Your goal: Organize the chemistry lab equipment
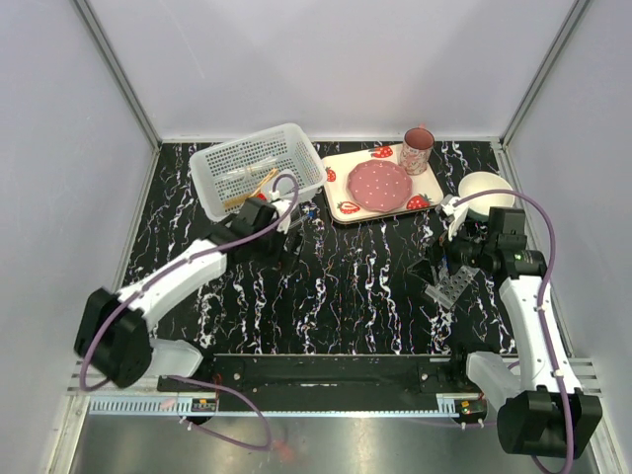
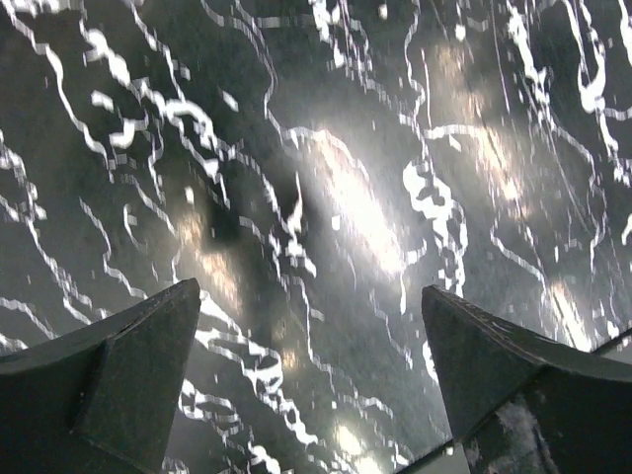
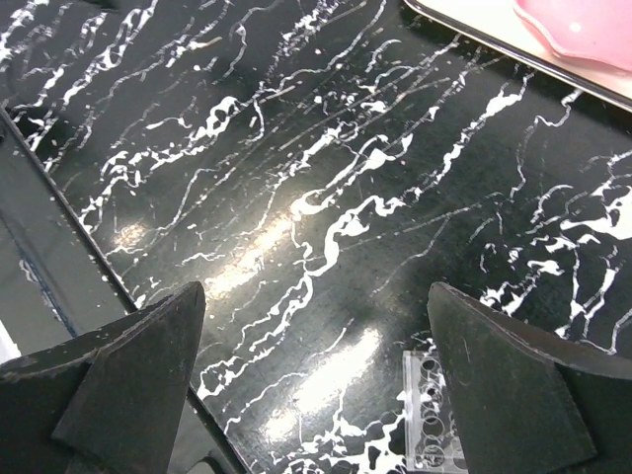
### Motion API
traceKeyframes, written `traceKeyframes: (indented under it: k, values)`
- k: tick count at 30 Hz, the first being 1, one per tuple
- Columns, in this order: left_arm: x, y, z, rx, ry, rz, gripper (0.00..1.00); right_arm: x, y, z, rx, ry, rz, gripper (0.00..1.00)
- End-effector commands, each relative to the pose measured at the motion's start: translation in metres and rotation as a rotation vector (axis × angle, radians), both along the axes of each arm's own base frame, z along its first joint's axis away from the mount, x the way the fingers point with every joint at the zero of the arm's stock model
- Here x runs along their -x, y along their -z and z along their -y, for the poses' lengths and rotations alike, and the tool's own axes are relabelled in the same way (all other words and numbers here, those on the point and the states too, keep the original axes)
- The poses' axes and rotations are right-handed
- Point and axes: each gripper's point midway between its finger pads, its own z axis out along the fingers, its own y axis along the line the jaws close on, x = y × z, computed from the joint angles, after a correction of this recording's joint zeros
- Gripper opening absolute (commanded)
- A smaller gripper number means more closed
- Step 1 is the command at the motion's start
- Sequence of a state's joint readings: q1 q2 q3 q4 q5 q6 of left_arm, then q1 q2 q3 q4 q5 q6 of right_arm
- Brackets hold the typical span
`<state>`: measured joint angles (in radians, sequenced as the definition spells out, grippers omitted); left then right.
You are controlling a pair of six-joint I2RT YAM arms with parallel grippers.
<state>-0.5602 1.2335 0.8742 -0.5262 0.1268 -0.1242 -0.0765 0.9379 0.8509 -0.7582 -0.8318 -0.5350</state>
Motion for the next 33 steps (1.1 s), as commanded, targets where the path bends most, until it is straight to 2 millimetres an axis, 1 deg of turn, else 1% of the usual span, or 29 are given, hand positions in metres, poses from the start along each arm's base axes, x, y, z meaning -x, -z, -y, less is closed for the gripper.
traceKeyframes:
  k: [1, 2, 3, 4, 5, 6, 7, 8, 9, 10, 11, 12, 13, 14, 15, 17, 18, 21, 22, 23, 24, 25, 26, 33]
  values:
    - [-0.05, -0.007, 0.026, -0.043, -0.012, 0.036, 0.92, 0.004, -0.012, -0.009, -0.057, -0.051, 0.044, 1.0]
    - [-0.066, -0.013, 0.03, -0.065, -0.022, 0.061, 0.91, 0.003, -0.012, -0.009, -0.054, -0.047, 0.047, 1.0]
    - [-0.073, 0.01, 0.033, -0.121, -0.021, 0.014, 0.89, 0.002, -0.012, -0.008, -0.049, -0.043, 0.048, 1.0]
    - [-0.076, 0.019, 0.034, -0.156, -0.014, -0.016, 0.86, 0.001, -0.012, -0.006, -0.042, -0.033, 0.053, 1.0]
    - [-0.096, 0.009, 0.036, -0.186, -0.029, 0.023, 0.81, 0.0, -0.012, -0.005, -0.037, -0.029, 0.056, 1.0]
    - [-0.101, 0.031, 0.037, -0.238, -0.023, -0.026, 0.76, 0.0, -0.012, -0.004, -0.031, -0.025, 0.063, 1.0]
    - [-0.104, 0.036, 0.036, -0.27, -0.014, -0.046, 0.73, -0.001, -0.012, -0.003, -0.026, -0.016, 0.068, 1.0]
    - [-0.12, 0.028, 0.039, -0.291, -0.02, -0.01, 0.66, -0.001, -0.013, -0.002, -0.022, -0.011, 0.073, 1.0]
    - [-0.124, 0.042, 0.039, -0.327, -0.014, -0.035, 0.62, -0.001, -0.014, -0.001, -0.021, -0.008, 0.077, 1.0]
    - [-0.126, 0.044, 0.037, -0.353, -0.012, -0.045, 0.58, -0.001, -0.013, -0.001, -0.02, -0.007, 0.078, 1.0]
    - [-0.138, 0.038, 0.038, -0.368, -0.026, -0.015, 0.55, -0.001, -0.013, -0.001, -0.019, -0.007, 0.08, 1.0]
    - [-0.14, 0.044, 0.037, -0.385, -0.031, -0.025, 0.53, -0.001, -0.014, -0.001, -0.019, -0.006, 0.08, 1.0]
    - [-0.145, 0.045, 0.036, -0.408, -0.016, -0.013, 0.51, -0.002, -0.012, 0.0, -0.017, -0.004, 0.078, 1.0]
    - [-0.152, 0.041, 0.035, -0.427, -0.02, 0.013, 0.51, -0.002, -0.013, 0.0, -0.014, -0.004, 0.082, 1.0]
    - [-0.153, 0.049, 0.033, -0.453, -0.011, -0.002, 0.49, -0.002, -0.012, 0.0, -0.013, -0.002, 0.077, 1.0]
    - [-0.162, 0.052, 0.031, -0.489, -0.008, 0.006, 0.48, -0.003, -0.012, 0.001, -0.007, 0.004, 0.082, 1.0]
    - [-0.164, 0.054, 0.03, -0.498, -0.004, 0.006, 0.46, -0.003, -0.011, 0.002, -0.005, 0.006, 0.078, 1.0]
    - [-0.173, 0.057, 0.03, -0.511, -0.009, 0.012, 0.43, -0.005, -0.01, 0.003, -0.003, 0.017, 0.077, 1.0]
    - [-0.177, 0.056, 0.033, -0.505, -0.007, 0.019, 0.43, -0.005, -0.01, 0.004, -0.001, 0.021, 0.076, 1.0]
    - [-0.179, 0.061, 0.034, -0.51, -0.002, 0.01, 0.42, -0.006, -0.011, 0.004, -0.001, 0.021, 0.08, 1.0]
    - [-0.18, 0.063, 0.033, -0.513, -0.001, 0.004, 0.41, -0.006, -0.011, 0.004, 0.001, 0.024, 0.081, 1.0]
    - [-0.184, 0.061, 0.035, -0.51, 0.002, 0.01, 0.39, -0.005, -0.01, 0.004, 0.001, 0.026, 0.078, 1.0]
    - [-0.185, 0.067, 0.034, -0.519, 0.006, -0.001, 0.39, -0.005, -0.01, 0.005, 0.002, 0.026, 0.079, 1.0]
    - [-0.196, 0.076, 0.023, -0.536, -0.005, -0.015, 0.36, -0.006, -0.009, 0.005, -0.004, 0.03, 0.072, 1.0]
